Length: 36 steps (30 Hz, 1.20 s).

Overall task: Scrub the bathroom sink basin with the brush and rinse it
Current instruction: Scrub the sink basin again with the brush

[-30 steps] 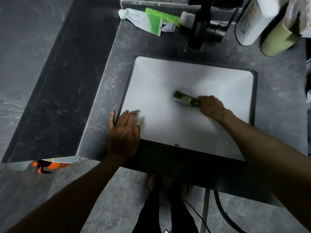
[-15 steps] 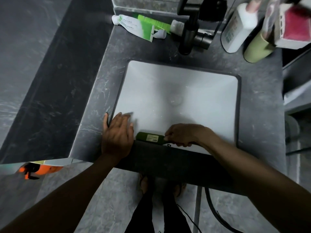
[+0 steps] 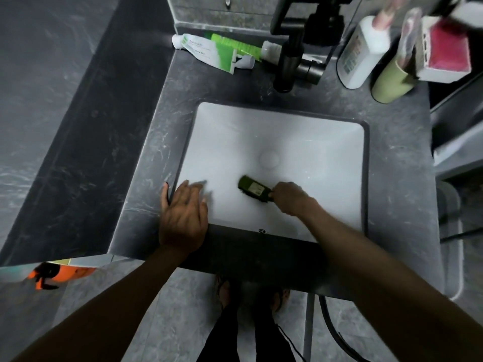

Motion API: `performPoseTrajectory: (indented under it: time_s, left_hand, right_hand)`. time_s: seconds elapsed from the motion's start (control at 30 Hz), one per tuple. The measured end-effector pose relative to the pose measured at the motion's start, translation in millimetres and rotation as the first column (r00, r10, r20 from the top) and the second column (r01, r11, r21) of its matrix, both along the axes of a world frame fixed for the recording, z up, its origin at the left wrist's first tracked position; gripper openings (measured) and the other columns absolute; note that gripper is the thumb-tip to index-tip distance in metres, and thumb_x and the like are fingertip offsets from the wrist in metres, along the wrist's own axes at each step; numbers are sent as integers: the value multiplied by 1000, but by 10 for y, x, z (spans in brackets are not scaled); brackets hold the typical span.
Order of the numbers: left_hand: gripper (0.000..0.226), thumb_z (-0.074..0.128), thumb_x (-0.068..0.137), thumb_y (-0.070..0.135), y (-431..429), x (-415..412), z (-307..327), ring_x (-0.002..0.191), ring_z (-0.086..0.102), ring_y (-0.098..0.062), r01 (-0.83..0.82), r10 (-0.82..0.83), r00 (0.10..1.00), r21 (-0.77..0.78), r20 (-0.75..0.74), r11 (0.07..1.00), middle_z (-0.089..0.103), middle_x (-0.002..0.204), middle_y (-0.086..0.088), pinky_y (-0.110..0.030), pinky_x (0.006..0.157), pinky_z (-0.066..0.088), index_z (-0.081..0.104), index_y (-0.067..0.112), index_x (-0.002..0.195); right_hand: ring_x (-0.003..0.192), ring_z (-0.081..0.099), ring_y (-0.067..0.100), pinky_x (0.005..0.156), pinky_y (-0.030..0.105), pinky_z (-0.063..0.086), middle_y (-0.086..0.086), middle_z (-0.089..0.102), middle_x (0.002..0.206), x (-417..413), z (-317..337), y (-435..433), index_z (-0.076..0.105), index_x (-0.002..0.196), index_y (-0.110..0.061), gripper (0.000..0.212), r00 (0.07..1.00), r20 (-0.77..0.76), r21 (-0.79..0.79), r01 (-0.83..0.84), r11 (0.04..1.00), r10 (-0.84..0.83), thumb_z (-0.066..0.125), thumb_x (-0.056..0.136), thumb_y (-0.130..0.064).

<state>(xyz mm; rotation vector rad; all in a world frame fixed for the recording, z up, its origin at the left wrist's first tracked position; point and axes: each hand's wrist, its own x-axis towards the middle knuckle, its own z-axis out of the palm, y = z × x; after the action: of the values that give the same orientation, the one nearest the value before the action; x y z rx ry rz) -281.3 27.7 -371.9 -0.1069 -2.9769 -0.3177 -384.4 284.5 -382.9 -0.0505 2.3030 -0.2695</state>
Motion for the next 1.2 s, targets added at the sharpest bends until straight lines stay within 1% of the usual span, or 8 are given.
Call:
performPoseTrajectory:
  time_s: [0.13,0.3,0.37,0.5,0.73,0.8,0.97,1.2]
  left_hand:
    - [46,37,100,25,21,-14,23,143,44,-30,49,-47,998,-53,47,997,58,142,-13,-61,124,9,58,7,138]
    - [36,40,97,17,326,-285,95,106,63,-33,190,-185,959,-3,213,982,70,111,-14,-40,101,42,73,9,109]
    - [32,45,105,21,573,-462,134,98,66,-23,-37,-96,891,281,445,959,72,105,-4,-29,89,47,76,11,105]
    - [46,45,107,44,1017,-864,54,89,72,-23,-697,-21,569,496,822,517,76,101,-11,-40,93,58,72,6,109]
    - [33,62,102,24,1224,-978,-51,84,72,-28,-834,-66,428,422,901,356,71,103,-22,-34,69,62,59,-4,120]
    - [16,60,102,12,1214,-1010,-83,81,72,-27,-793,-85,446,437,891,425,70,100,-21,-35,71,63,56,2,114]
    - [2,54,103,17,969,-1177,-254,64,62,-17,-364,-108,517,333,849,870,72,91,-10,-26,55,51,55,18,104]
    - [29,53,102,45,890,-1543,-526,97,66,-34,189,-212,742,105,636,976,71,104,-11,-37,73,50,64,18,103]
  right_hand:
    - [107,63,32,83,36,50,15,64,119,128,-20,-233,60,119,-6,31,966,-128,-52,218,975,-223,46,99,-25]
    - [98,68,32,85,43,57,19,67,110,149,15,-335,53,122,0,32,858,121,-312,511,801,-500,53,92,-12]
    - [94,69,33,84,49,58,20,68,106,137,20,-331,54,121,1,33,799,198,-406,594,694,-568,58,91,-11]
    - [80,73,28,81,49,60,13,74,88,268,77,-327,68,102,-3,17,707,290,-506,685,524,-645,55,94,-12]
    - [101,66,16,93,26,50,4,70,115,538,271,-24,69,121,-19,32,914,53,-562,360,745,-402,48,99,-9]
    - [108,63,16,92,20,44,2,67,122,595,243,119,68,123,-22,31,920,-113,-464,284,839,-374,50,99,-12]
    - [107,61,24,95,31,48,8,65,119,812,181,519,68,119,-16,32,864,-417,-98,265,959,-282,50,93,-11]
    - [85,56,23,78,35,48,4,60,91,1145,60,553,65,93,-15,35,626,-594,-93,570,816,-505,35,82,-30]
